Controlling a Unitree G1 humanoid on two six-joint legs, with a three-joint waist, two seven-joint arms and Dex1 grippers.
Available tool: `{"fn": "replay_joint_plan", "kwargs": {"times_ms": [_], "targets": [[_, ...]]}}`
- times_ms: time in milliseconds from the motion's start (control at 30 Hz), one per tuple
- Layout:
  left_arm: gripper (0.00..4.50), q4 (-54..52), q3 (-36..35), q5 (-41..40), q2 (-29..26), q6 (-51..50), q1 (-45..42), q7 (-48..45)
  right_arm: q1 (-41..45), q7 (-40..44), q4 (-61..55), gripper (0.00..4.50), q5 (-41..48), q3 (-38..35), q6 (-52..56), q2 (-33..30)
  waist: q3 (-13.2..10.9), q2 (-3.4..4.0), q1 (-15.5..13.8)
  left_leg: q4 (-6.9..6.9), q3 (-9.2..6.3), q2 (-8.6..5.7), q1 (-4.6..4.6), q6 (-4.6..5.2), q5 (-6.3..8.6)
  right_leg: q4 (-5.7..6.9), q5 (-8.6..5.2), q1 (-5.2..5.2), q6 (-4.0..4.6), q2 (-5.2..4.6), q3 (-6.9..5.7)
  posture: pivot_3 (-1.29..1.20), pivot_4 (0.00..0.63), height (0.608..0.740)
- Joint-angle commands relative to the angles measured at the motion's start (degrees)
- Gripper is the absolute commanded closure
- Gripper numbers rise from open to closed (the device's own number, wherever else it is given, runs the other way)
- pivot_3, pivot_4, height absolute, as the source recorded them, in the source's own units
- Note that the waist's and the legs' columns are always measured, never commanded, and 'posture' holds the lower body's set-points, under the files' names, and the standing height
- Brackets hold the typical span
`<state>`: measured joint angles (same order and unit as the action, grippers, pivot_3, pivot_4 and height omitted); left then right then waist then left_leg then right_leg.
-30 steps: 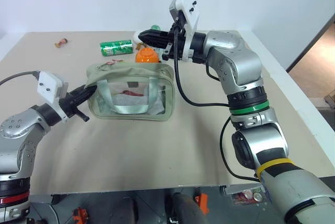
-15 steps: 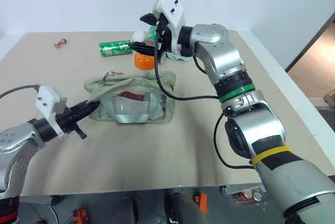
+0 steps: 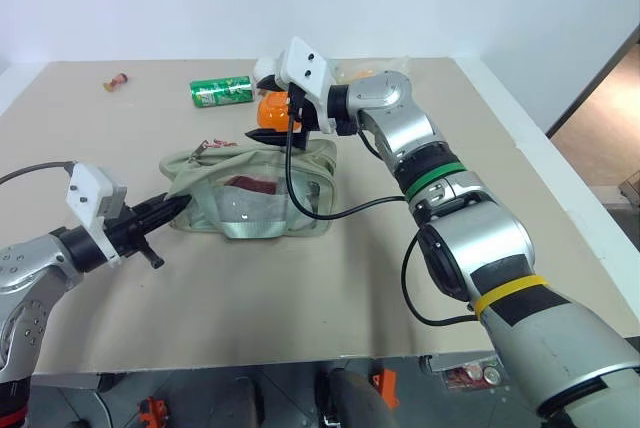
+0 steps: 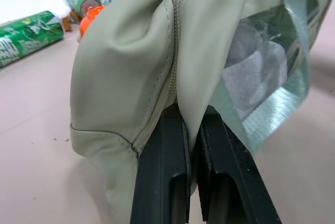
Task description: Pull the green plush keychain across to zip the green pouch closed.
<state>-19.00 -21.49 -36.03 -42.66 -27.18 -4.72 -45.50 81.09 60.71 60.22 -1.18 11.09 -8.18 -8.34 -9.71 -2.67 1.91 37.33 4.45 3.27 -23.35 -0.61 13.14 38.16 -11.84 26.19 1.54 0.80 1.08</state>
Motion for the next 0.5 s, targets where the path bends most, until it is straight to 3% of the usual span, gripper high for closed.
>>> {"fn": "replay_joint_plan", "kwargs": {"times_ms": [33, 233, 500], "targets": [[4.5, -1.3, 0.1, -0.1, -1.3, 0.1, -2.2, -0.2, -1.6, 2.4, -4.3, 0.02, 0.6, 0.1, 1.2, 0.8, 0.0, 0.0, 0.0, 0.01, 0.0, 0.0, 0.0, 0.0, 0.0, 0.0, 0.0, 0.0, 0.0, 0.0, 0.0, 0.0, 0.15, 0.74], [4.5, -1.9, 0.6, -1.2, -1.1, -0.9, -6.1, 0.5, -7.5, 6.5, -12.0, 0.02, 0.3, 2.8, 5.7, 1.4, 0.0, -0.01, -0.2, 0.02, -0.02, -0.01, 0.01, 0.0, 0.0, 0.0, 0.0, -0.04, -0.01, 0.0, 0.0, 0.0, 0.15, 0.74], [4.5, -2.8, 0.8, -0.7, -0.4, -1.0, -4.3, 0.5, -10.5, 8.0, -17.6, 0.02, 0.2, 4.9, 10.1, 2.1, 0.0, -0.01, -0.4, 0.06, -0.04, -0.01, 0.02, 0.0, 0.0, 0.02, 0.0, -0.06, -0.01, 0.0, -0.03, 0.0, 0.15, 0.74]]}}
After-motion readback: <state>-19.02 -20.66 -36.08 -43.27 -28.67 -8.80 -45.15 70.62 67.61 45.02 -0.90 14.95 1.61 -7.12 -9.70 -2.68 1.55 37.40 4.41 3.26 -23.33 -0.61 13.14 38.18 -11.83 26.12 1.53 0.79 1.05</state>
